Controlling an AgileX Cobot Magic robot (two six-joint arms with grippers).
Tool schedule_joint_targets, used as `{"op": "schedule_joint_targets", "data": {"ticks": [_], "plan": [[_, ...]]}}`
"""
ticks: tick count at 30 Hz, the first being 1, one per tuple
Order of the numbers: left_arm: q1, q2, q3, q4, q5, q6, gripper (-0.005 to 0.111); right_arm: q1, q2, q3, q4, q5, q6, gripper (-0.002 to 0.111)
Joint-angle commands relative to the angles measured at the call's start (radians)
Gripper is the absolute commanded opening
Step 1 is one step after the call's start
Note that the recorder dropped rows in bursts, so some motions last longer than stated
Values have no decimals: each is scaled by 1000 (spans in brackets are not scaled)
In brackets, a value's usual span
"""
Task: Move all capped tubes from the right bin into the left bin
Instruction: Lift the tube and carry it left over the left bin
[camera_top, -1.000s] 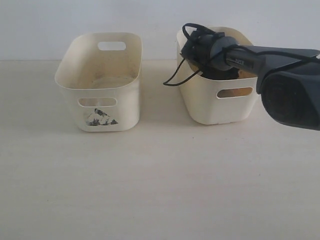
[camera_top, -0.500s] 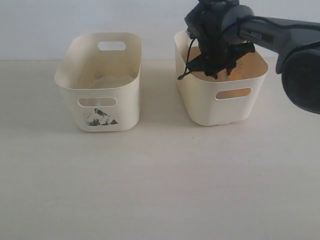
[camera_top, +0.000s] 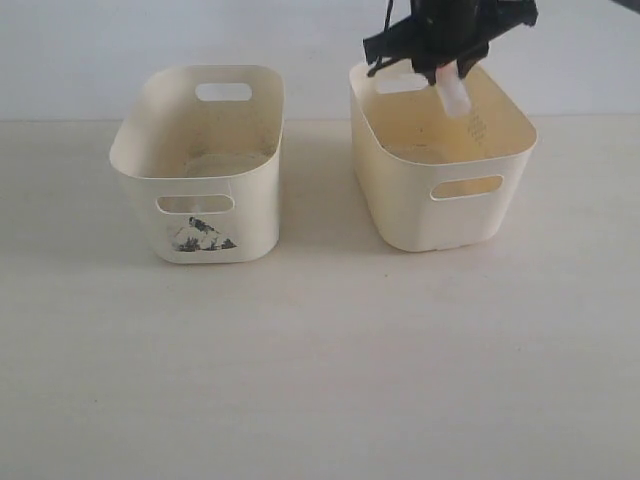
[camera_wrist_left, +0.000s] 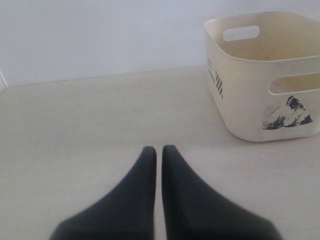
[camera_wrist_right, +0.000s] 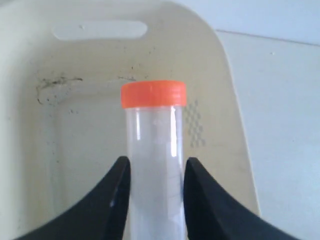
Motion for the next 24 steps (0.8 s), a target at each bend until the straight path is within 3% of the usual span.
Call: {"op": "schedule_joint_targets", "data": {"ticks": [1, 12, 24], "plan": [[1, -2, -4, -7, -15, -12, 4, 2, -116, -1, 89, 0, -33, 0], [1, -2, -4, -7, -15, -12, 4, 115, -157, -1, 559, -80, -115, 0], [1, -2, -4, -7, -15, -12, 4, 262, -65, -1, 581, -230, -69, 0]]}}
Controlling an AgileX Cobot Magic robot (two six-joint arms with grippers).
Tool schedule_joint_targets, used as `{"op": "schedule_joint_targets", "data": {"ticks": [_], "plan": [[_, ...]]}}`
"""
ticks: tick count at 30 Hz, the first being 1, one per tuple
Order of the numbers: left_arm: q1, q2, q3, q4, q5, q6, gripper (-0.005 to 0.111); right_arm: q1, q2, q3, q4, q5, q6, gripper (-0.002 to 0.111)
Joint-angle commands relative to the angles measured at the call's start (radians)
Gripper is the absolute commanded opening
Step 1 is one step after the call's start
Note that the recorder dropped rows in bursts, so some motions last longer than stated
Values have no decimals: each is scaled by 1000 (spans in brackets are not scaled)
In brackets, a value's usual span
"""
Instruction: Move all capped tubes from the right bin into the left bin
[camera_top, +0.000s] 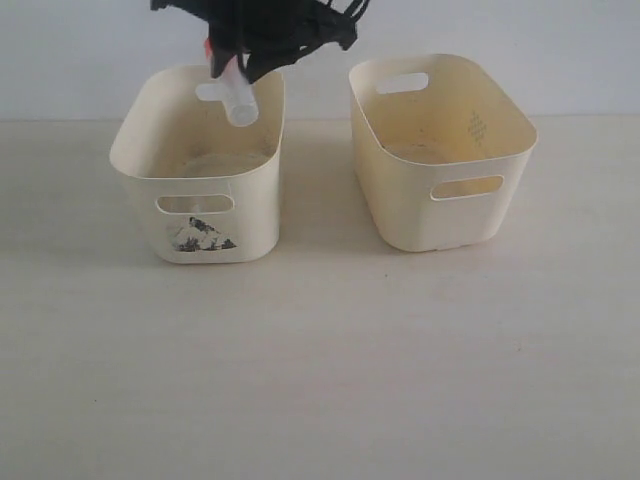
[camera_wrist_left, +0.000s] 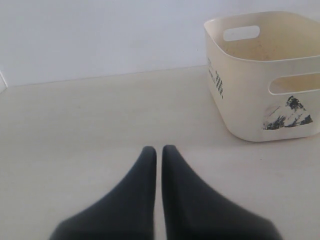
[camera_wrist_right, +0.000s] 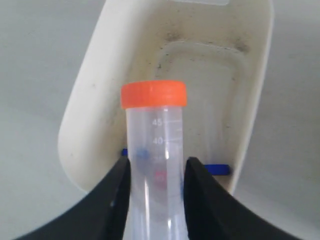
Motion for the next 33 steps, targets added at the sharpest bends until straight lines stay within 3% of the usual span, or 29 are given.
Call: {"op": "schedule_joint_targets", "data": {"ticks": [1, 22, 24, 30, 31, 33], "plan": [[1, -2, -4, -7, -15, -12, 4, 43, 31, -1, 6, -90, 13, 0], [1, -2, -4, -7, -15, -12, 4, 61, 152, -1, -51, -330, 59, 3], [1, -2, -4, -7, -15, -12, 4, 61, 156, -1, -57, -338, 59, 13], [1, -2, -4, -7, -15, -12, 4, 61, 159, -1, -61, -361, 57, 75], [1, -2, -4, -7, -15, -12, 4, 61, 159, -1, -63, -359, 58, 80], [1, -2, -4, -7, -15, -12, 4, 61, 159, -1, -73, -333, 58, 78]]}}
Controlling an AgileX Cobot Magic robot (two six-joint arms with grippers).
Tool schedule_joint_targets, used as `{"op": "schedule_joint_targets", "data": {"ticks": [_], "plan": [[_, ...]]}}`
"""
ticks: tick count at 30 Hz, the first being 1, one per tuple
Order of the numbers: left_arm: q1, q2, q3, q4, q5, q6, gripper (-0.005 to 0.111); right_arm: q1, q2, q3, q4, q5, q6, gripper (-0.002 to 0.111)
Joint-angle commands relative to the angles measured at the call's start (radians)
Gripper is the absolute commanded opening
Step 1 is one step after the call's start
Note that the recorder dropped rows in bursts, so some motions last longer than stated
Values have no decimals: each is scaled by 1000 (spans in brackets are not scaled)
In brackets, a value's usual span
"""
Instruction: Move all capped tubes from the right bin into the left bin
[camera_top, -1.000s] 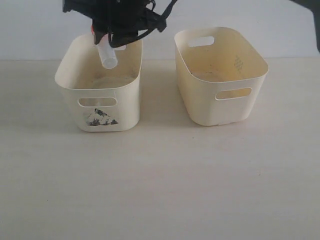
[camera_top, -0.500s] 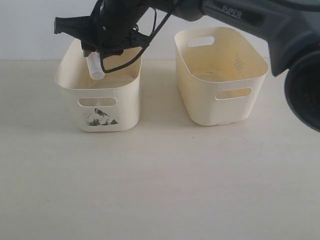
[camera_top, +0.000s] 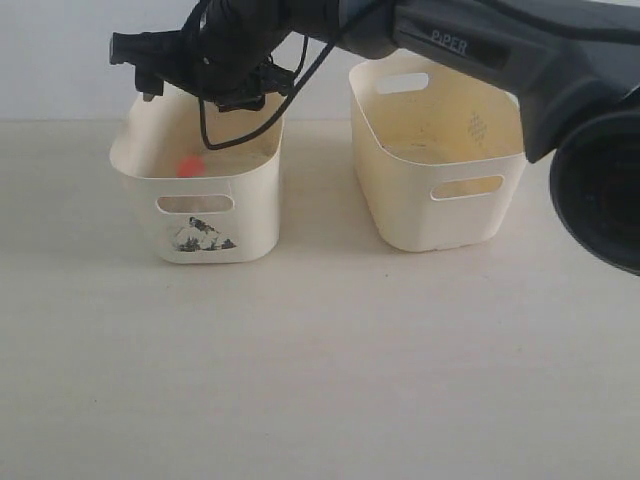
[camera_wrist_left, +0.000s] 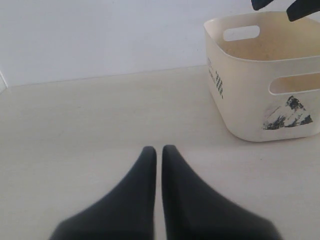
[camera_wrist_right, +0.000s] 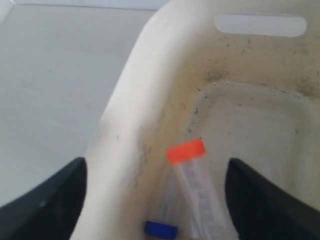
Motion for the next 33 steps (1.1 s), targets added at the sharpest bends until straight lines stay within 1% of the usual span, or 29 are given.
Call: {"op": "schedule_joint_targets", "data": {"ticks": [1, 2, 5, 7, 8, 9, 13, 17, 21, 22, 26, 28, 30, 32, 33], "plan": [[1, -2, -4, -7, -15, -12, 4, 0, -7, -1, -33, 35, -1, 72], [1, -2, -4, -7, -15, -12, 4, 0, -11, -1, -35, 53, -1, 65], [1, -2, -4, -7, -15, -12, 4, 0, -27, -1, -64, 112, -10, 35], [1, -2, -4, -7, -15, -12, 4, 0, -48, -1, -77, 163, -10, 13], [1, -2, -4, -7, -15, -12, 4, 0, -57, -1, -82, 191, -10, 4], [1, -2, -4, -7, -15, -12, 4, 0, -69, -1, -84, 223, -12, 0], [1, -2, -4, -7, -15, -12, 4, 11, -113, -1, -166, 343, -11, 1], [1, -2, -4, -7, -15, -12, 4, 56, -155, -1, -237, 426, -34, 1], [1, -2, -4, -7, -15, -12, 4, 134, -200, -1, -287, 483, -60, 1], [1, -2, -4, -7, -15, -12, 4, 173, -231, -1, -294, 499, -76, 1], [1, -2, -4, -7, -15, -12, 4, 262, -336, -1, -311, 563, -109, 1], [1, -2, -4, -7, -15, -12, 4, 301, -388, -1, -382, 563, -112, 1], [1, -2, -4, -7, -15, -12, 4, 330, -445, -1, -395, 563, -112, 1], [1, -2, -4, -7, -15, -12, 4, 366, -509, 24, -396, 563, -112, 1], [1, -2, -4, -7, -15, -12, 4, 383, -554, 50, -428, 563, -104, 1]]}}
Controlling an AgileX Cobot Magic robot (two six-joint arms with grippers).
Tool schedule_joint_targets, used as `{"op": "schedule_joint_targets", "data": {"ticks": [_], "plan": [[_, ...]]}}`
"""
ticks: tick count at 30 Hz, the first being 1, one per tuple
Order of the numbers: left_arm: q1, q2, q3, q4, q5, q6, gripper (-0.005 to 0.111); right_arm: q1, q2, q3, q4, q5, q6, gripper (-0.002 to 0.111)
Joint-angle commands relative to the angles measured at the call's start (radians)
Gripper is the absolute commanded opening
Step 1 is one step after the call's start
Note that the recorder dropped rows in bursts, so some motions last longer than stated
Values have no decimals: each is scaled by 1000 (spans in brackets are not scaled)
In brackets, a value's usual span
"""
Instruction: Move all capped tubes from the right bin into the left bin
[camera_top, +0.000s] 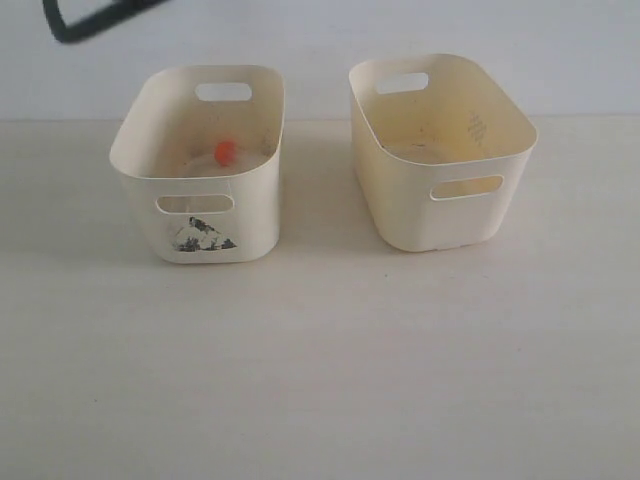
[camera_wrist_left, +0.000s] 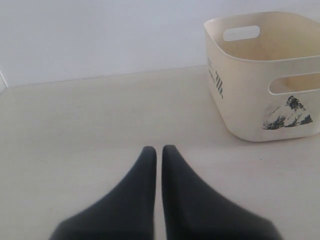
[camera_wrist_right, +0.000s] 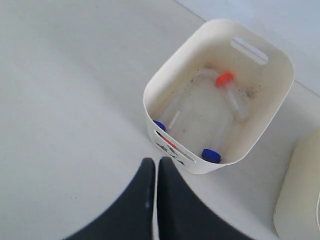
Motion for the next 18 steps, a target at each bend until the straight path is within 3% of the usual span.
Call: {"op": "schedule_joint_targets", "data": {"ticks": [1, 10, 18], "plan": [[1, -2, -4, -7, -15, -12, 4, 55, -138, 74, -69, 6, 5, 1], [1, -2, -4, -7, -15, -12, 4, 54, -480, 534, -194, 6, 258, 1], [1, -2, -4, -7, -15, -12, 4, 52, -602, 599, -258, 6, 278, 1]]}}
